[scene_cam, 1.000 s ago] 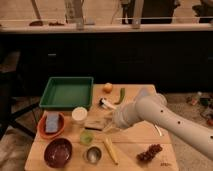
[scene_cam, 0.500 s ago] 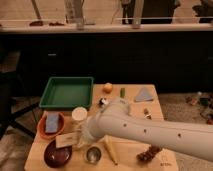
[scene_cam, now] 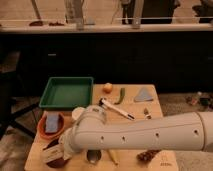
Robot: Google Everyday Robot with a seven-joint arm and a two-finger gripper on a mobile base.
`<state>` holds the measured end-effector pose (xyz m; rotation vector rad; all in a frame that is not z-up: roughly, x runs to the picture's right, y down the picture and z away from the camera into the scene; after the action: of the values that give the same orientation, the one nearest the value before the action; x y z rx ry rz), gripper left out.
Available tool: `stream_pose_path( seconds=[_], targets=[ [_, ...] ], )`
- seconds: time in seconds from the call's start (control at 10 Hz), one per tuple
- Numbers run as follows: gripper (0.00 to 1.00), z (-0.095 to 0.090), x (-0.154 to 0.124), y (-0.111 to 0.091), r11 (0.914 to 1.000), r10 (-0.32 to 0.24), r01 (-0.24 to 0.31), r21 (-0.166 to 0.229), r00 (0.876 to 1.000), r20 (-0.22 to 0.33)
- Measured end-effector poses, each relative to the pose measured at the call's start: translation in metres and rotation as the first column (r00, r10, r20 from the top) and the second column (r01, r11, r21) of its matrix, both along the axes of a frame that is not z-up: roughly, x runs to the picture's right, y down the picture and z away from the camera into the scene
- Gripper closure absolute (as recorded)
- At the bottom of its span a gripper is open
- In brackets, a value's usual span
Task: Wipe purple bowl with eraser
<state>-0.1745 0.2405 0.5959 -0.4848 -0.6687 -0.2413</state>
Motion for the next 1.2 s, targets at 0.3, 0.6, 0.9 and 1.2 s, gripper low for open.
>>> stream_pose_path(
  seconds=[0.3,0.6,0.9,1.2],
  targets=[
    [1.00,0.000,-0.001,0.000,1.0000,0.000,0.000,0.000,1.000,-0.001],
    [1.00,0.010,-0.015,0.002,0.9989,-0.041,0.042,0.020,0.999,-0.017],
    [1.00,0.026,-0.025,0.002,0.9945,-0.102,0.103,0.017,0.994,-0.042],
    [1.00,0.047,-0.034,0.006,0.9871,-0.160,0.160,-0.006,0.986,-0.045]
  ],
)
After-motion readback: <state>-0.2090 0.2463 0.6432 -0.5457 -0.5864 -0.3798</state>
